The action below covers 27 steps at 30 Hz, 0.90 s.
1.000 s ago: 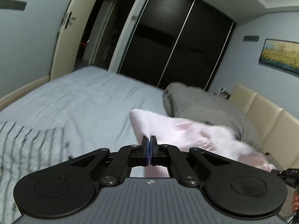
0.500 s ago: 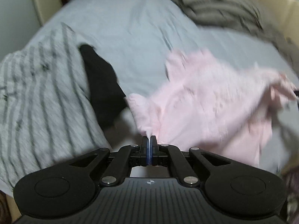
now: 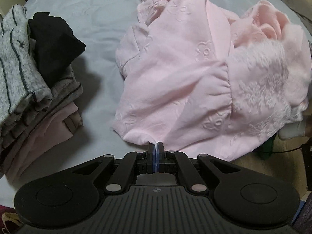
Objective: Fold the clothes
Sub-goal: 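Lay the pink garment flat and grasp the lace trim with the left gripper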
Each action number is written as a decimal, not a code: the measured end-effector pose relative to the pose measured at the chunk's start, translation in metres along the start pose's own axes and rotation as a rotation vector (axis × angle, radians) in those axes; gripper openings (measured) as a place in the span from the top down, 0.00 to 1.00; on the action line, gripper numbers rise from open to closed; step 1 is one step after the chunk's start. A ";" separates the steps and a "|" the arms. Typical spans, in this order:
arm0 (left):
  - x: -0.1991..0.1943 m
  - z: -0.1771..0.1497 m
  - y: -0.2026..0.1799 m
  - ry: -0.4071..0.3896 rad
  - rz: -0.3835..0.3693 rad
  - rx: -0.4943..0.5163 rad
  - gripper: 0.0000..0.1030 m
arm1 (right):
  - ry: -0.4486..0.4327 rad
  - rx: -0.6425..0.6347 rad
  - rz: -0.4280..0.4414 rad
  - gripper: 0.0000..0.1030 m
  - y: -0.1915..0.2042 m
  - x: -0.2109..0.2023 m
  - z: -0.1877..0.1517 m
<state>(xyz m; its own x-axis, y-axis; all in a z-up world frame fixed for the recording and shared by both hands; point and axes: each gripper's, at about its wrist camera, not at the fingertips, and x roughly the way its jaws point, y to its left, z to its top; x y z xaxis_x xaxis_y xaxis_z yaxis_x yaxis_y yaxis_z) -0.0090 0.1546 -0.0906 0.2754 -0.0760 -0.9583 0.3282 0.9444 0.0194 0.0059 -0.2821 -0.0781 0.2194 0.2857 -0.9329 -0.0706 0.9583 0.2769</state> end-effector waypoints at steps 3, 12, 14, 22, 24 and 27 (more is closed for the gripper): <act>-0.006 -0.001 0.003 0.002 -0.024 0.020 1.00 | 0.006 -0.010 0.009 0.94 -0.001 -0.003 0.002; -0.054 -0.003 0.012 -0.143 -0.087 0.105 0.76 | -0.058 -0.123 -0.023 0.80 0.004 -0.030 0.004; -0.063 0.001 0.011 -0.197 -0.098 0.123 0.63 | -0.077 -0.143 -0.045 0.56 0.005 -0.034 0.009; -0.070 0.019 -0.013 -0.298 -0.127 0.231 0.54 | -0.071 -0.288 -0.060 0.56 0.029 -0.037 0.005; -0.067 0.021 -0.022 -0.293 -0.126 0.275 0.53 | -0.062 -0.345 -0.062 0.55 0.037 -0.037 0.004; -0.063 0.026 -0.036 -0.283 -0.123 0.341 0.51 | -0.040 -0.424 -0.070 0.54 0.047 -0.035 0.003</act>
